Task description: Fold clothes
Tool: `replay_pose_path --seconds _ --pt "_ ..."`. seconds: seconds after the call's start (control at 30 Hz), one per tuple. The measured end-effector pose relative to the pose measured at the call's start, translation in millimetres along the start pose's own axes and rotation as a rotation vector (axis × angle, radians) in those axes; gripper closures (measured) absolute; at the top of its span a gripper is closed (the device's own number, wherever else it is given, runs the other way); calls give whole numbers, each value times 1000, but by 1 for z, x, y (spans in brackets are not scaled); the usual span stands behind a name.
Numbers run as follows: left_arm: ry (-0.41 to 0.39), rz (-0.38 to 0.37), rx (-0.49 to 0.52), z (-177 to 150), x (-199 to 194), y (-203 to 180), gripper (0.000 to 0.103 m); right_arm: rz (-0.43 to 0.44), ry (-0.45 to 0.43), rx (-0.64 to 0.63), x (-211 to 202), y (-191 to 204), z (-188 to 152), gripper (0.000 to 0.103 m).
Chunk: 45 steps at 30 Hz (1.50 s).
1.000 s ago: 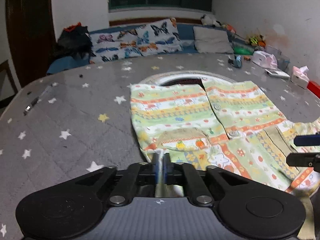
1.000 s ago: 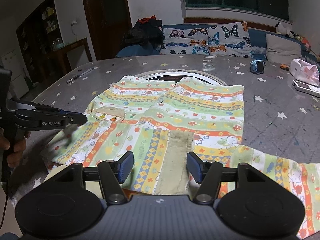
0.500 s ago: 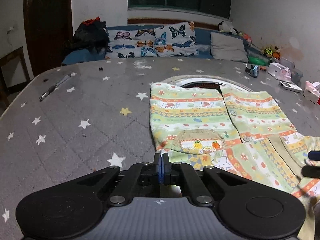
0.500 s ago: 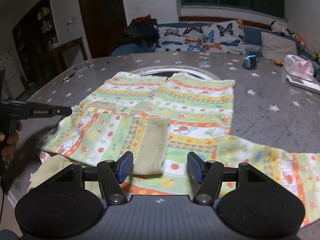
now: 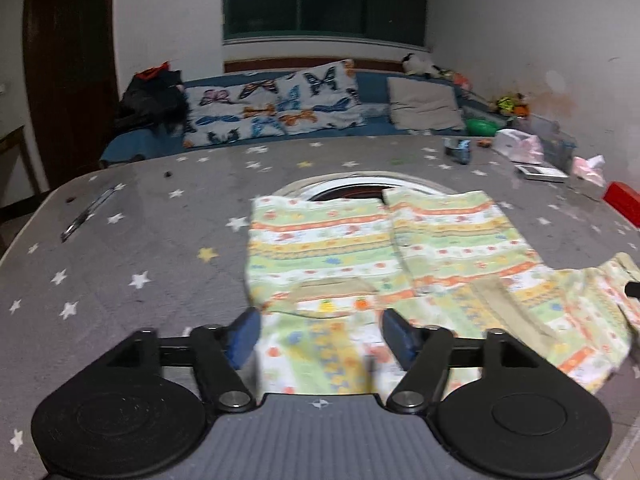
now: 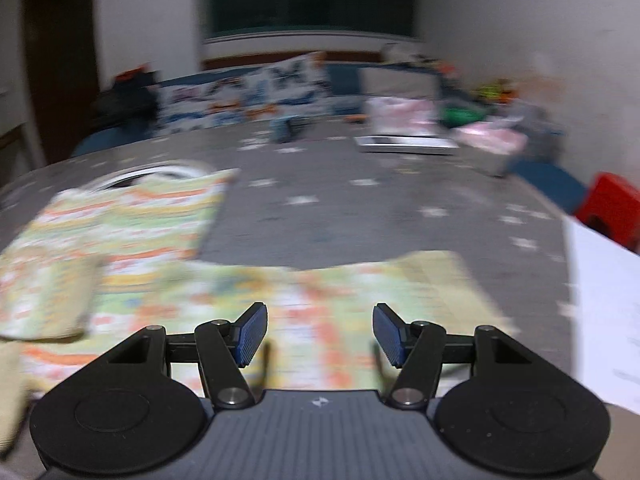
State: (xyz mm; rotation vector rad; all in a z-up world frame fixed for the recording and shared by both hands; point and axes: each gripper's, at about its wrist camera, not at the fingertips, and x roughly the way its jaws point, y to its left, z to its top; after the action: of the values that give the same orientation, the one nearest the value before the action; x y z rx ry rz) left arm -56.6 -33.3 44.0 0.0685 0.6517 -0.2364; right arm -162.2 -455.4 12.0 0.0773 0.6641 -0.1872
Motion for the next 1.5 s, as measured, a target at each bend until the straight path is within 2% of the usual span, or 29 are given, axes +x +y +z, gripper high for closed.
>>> replay_pose_path --seconds 0.2,0.43,0.6,0.7,0.77,0.87,1.03,1.17,1.4,1.5 --pt "-15 -29 24 1 -3 -15 5 -140 -9 94 4 -54 -3 44" --pt "-14 -39 43 -1 -4 -26 0 -140 13 163 16 -75 -12 48" --pt "5 -43 30 -3 -2 -26 0 -149 1 143 16 -67 -13 61" --pt "3 -45 42 -5 -4 -28 0 -133 -3 164 14 -68 -12 74" --pt "2 -46 51 -7 -5 -29 0 -119 -5 180 13 -68 -11 89" --pt "-1 -41 51 -8 -7 -27 0 -101 -16 196 10 -67 -9 93" --pt "2 -31 39 -10 -10 -20 0 7 -80 207 -9 -55 11 95" --pt "-1 -31 28 -13 -13 -15 0 135 -127 173 -25 -31 34 95" --pt "-11 -9 -1 -20 -20 0 0 366 -158 71 -38 32 72 95" --pt "-15 1 -23 -24 -25 8 0 458 -156 0 -39 70 84 95"
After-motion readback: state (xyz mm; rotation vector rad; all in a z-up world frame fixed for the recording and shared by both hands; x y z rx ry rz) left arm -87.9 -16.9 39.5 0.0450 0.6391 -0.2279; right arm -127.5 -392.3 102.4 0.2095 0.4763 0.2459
